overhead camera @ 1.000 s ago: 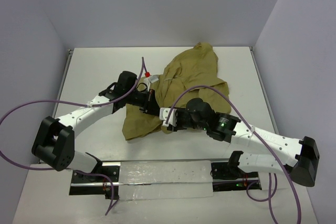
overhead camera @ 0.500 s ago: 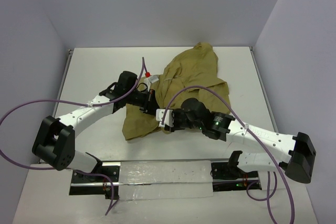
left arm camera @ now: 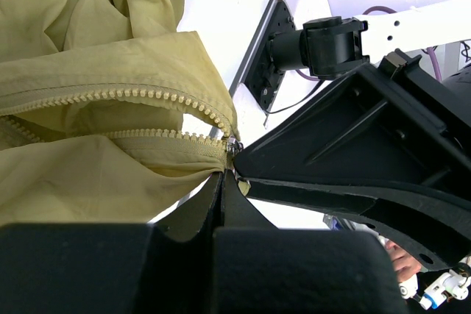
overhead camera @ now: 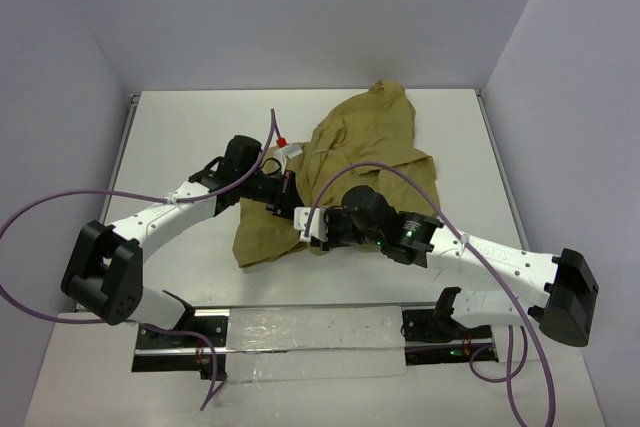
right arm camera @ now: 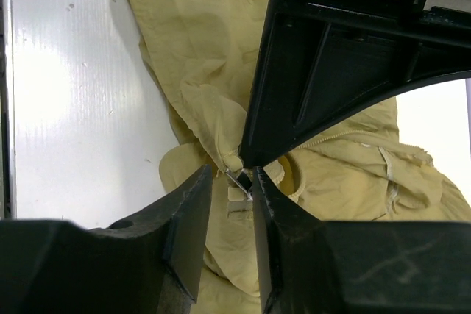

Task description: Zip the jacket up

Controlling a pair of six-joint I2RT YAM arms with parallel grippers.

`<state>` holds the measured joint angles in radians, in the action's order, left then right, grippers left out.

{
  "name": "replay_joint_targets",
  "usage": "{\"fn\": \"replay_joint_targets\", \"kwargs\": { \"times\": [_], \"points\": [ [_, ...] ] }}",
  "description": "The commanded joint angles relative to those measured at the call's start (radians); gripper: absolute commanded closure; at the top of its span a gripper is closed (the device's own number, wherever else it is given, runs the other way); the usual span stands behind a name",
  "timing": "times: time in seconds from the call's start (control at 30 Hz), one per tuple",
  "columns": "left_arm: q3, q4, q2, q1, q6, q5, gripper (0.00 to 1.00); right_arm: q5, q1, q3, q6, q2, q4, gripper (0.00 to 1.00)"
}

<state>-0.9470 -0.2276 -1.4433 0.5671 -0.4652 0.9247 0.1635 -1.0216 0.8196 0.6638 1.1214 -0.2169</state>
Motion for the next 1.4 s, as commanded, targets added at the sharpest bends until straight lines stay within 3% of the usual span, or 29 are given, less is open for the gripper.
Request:
{"fn": "replay_joint_targets", "kwargs": {
  "times": [0.0,0.4,0.7,1.07,1.37],
  "points": [
    [-0.037,0.014,-0.002,0.001,0.017,0.028,1.00,0.008,-0.007,0.054,0.002,0.008,0.052,0.66],
    [-0.030,0.016,0.006,0.001,0.016,0.034,1.00,-0.022,-0.006,0.061,-0.004,0.017,0.076,0.74],
    [-0.027,0.022,0.004,0.001,0.014,0.040,1.00,-0.053,-0.006,0.050,-0.008,0.003,0.099,1.00],
    [-0.021,0.020,0.006,0.002,0.019,0.046,1.00,-0.071,-0.004,0.014,-0.029,-0.022,0.142,1.00],
    [-0.016,0.017,0.015,0.001,0.030,0.071,1.00,-0.005,0.060,-0.021,-0.137,-0.012,0.207,1.00]
  ]
}}
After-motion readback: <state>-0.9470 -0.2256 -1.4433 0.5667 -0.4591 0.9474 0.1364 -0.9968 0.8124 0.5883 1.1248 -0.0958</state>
